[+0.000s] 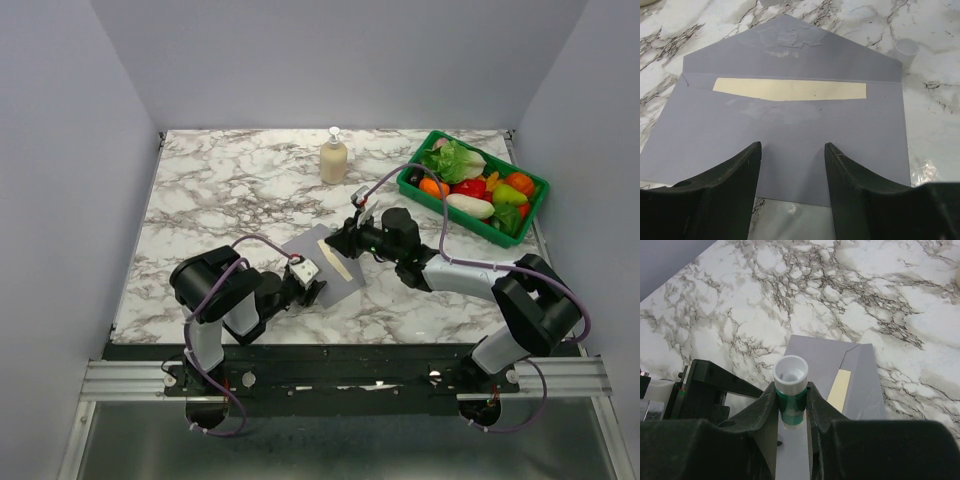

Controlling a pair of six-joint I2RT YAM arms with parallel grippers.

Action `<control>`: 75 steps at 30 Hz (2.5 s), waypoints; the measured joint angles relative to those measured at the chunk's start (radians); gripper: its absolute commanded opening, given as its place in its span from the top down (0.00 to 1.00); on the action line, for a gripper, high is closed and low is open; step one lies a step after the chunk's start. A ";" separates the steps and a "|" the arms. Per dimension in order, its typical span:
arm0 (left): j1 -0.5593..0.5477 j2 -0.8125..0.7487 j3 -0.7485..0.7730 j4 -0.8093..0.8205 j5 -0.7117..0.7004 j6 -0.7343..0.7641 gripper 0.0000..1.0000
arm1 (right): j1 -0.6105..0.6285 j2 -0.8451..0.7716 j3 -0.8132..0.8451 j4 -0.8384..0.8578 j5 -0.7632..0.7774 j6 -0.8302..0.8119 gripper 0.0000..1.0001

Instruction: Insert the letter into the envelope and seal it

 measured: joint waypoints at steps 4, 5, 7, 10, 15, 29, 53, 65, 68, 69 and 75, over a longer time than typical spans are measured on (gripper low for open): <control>0.000 0.024 0.001 0.028 0.005 -0.044 0.38 | 0.000 0.000 0.000 -0.015 0.003 0.000 0.99; 0.000 0.026 -0.001 0.031 0.005 -0.059 0.37 | 0.000 0.000 0.000 -0.018 0.007 0.000 0.99; 0.000 0.026 -0.013 0.034 0.005 -0.090 0.36 | 0.000 0.000 0.000 -0.018 0.019 0.000 0.99; 0.000 0.017 -0.035 0.041 0.001 -0.118 0.34 | 0.000 0.014 0.000 -0.006 0.035 0.000 0.99; 0.000 -0.006 -0.069 0.043 -0.011 -0.130 0.34 | 0.000 0.071 -0.004 0.062 0.050 -0.005 0.99; -0.007 -0.010 -0.076 0.044 -0.027 -0.130 0.30 | 0.000 0.260 0.040 0.271 -0.018 -0.054 0.99; -0.010 -0.010 -0.076 0.045 -0.012 -0.124 0.30 | 0.048 0.351 -0.031 0.522 -0.109 -0.175 0.99; -0.004 -0.010 -0.077 0.045 0.020 -0.115 0.31 | 0.059 0.412 -0.051 0.562 -0.058 -0.180 0.99; -0.008 -0.010 -0.077 0.045 0.028 -0.114 0.31 | 0.060 0.422 -0.051 0.570 -0.044 -0.182 0.99; -0.014 -0.010 -0.077 0.045 0.030 -0.113 0.31 | 0.060 0.423 -0.051 0.571 -0.039 -0.183 0.99; -0.067 -0.010 -0.078 0.045 0.032 -0.108 0.31 | 0.060 0.423 -0.054 0.577 -0.025 -0.184 0.99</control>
